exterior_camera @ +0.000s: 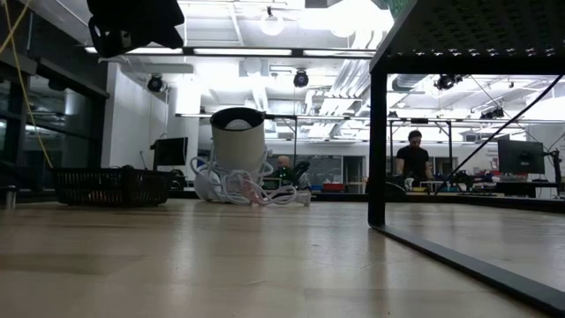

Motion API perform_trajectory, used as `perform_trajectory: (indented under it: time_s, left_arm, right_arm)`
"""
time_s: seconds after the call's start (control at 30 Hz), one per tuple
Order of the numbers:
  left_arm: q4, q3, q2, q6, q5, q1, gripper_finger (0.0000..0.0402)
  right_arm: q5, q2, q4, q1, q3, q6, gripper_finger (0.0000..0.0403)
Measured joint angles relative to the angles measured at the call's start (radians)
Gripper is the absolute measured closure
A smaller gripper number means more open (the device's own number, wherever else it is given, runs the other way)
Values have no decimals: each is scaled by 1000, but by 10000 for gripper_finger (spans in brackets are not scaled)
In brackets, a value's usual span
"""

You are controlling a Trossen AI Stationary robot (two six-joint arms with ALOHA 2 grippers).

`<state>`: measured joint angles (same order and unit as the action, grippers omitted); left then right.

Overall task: Pick & Place Office Desk Supplies
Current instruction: Move the black bin to the center of the table

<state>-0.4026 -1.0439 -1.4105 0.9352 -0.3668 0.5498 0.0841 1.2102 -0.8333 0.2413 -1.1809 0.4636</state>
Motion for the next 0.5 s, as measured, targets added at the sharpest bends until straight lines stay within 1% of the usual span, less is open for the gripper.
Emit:
perform_trajectory:
  time_s: [0.07, 0.27, 0.37, 0.5]
  left_arm:
    - [0, 0, 0, 0, 0, 0, 305]
    - [0, 0, 0, 0, 0, 0, 305]
    - [0, 0, 0, 0, 0, 0, 305]
    - [0, 0, 0, 0, 0, 0, 305]
  right_arm:
    - [23, 0, 0, -43, 0, 0, 290]
    - [23, 5, 4, -206, 0, -1, 290]
    - [23, 6, 5, -284, 0, -29, 290]
    - [22, 6, 5, -366, 0, -50, 290]
